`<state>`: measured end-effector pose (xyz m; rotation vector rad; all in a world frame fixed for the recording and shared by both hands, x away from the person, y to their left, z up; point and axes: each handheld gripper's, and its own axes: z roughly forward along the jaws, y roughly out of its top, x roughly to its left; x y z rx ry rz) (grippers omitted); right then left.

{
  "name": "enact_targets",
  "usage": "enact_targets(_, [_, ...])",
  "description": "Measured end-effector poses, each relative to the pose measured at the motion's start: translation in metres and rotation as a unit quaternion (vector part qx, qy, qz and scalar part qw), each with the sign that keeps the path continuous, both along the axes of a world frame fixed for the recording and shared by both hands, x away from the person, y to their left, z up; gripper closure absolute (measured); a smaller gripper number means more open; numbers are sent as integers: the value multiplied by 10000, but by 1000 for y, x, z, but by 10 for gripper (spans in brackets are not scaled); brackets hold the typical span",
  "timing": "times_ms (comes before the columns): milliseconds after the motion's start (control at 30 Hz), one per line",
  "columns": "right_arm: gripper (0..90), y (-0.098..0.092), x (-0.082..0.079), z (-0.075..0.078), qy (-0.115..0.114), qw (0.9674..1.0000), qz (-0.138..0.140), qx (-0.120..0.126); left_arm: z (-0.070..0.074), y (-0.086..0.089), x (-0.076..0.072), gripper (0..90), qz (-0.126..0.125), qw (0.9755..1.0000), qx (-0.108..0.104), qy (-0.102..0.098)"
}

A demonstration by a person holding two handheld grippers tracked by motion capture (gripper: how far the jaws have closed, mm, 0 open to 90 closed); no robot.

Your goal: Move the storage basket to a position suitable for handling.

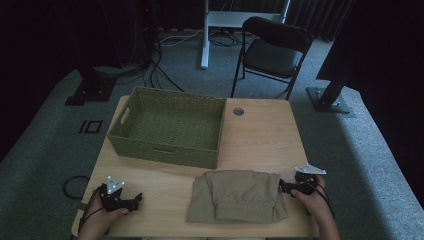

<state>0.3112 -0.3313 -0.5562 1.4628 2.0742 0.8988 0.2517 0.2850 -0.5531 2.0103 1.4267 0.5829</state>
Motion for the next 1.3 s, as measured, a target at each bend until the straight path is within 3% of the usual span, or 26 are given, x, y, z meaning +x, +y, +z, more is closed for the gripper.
enact_targets(200, [125, -1, 0, 0, -3, 10000, 23, 10, 0, 4, 0, 26, -199, 9998, 4, -4])
enact_targets(300, [137, -6, 1, 1, -69, 9996, -65, 249, 0, 5, 2, 26, -318, 9995, 0, -9])
enact_targets(400, [137, -7, 2, 4, -108, 9995, -130, 275, 0, 6, 5, 27, -341, 9994, 2, -10])
enact_targets(1000, [138, 11, 17, 36, -315, 9989, -48, 330, 9, 23, 22, 27, -201, 9997, -104, -92])
enact_targets(1200, [137, 13, 24, 53, -531, 9975, -146, 437, 17, 28, 27, 27, -182, 9995, -179, -162])
enact_targets(1300, [137, 17, 28, 65, -630, 9967, -110, 491, 26, 33, 31, 27, -82, 9993, -213, -296])
